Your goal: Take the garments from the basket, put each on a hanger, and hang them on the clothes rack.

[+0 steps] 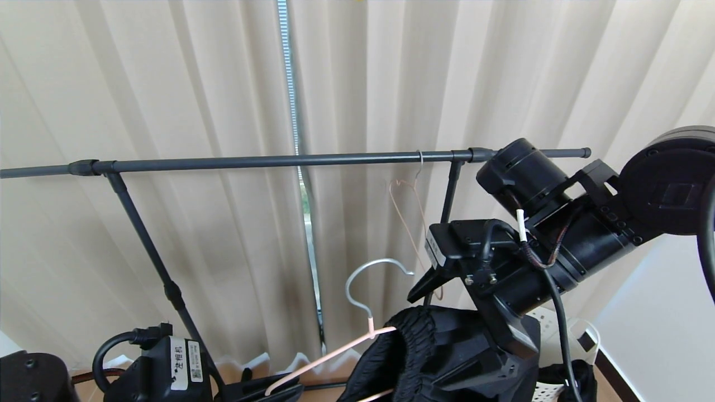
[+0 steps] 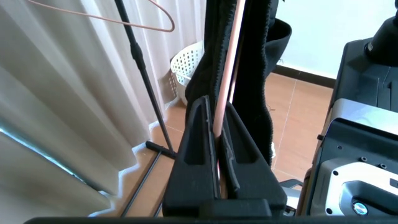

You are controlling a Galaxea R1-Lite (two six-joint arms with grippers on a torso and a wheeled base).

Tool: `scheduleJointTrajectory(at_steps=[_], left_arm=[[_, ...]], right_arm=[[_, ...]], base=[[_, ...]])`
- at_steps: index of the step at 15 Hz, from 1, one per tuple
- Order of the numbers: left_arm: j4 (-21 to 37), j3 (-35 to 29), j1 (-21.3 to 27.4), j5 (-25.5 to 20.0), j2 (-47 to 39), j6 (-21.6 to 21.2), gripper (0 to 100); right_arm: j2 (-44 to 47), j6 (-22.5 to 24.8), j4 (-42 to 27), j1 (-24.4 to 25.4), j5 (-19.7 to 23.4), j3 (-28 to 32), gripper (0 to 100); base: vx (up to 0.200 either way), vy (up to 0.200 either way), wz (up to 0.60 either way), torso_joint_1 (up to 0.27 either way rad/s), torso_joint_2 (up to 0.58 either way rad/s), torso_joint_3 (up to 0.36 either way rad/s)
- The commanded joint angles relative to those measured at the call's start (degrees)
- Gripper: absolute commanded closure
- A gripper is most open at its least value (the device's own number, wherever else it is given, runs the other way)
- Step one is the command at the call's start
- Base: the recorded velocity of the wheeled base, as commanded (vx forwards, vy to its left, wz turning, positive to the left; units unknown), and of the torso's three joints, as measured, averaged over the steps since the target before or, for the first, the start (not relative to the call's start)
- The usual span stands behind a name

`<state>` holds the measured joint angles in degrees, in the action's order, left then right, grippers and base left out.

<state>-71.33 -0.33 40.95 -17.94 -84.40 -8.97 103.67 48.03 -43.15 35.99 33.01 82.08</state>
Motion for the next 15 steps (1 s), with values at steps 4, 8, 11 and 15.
scheduleJointTrajectory(at_steps=[4, 8, 11, 15], left_arm=[[-0.04, -0.02, 0.01, 0.01, -0.07, 0.01, 100], [-0.04, 0.15, -0.08, 0.1, 0.11, -0.96, 100], [-0.04, 0.33, -0.17, 0.19, 0.11, -2.19, 0], [-0.04, -0.99, -2.19, -0.16, 2.48, 2.2, 0]], right_arm=[[-0.22, -0.31, -0.09, 0.05, 0.12, -1.13, 100], [-3.12, -0.39, -0.26, 0.14, 0.21, -2.63, 100], [-5.58, -0.92, -0.7, 0.05, 0.12, -3.15, 100], [-7.69, -4.09, -0.09, -0.39, -7.52, -2.27, 100]], base=[[0.0, 0.0, 0.0, 0.0, 0.0, 0.0], [0.0, 0.0, 0.0, 0.0, 0.0, 0.0], [0.0, 0.0, 0.0, 0.0, 0.0, 0.0], [0.0, 0.0, 0.0, 0.0, 0.0, 0.0]])
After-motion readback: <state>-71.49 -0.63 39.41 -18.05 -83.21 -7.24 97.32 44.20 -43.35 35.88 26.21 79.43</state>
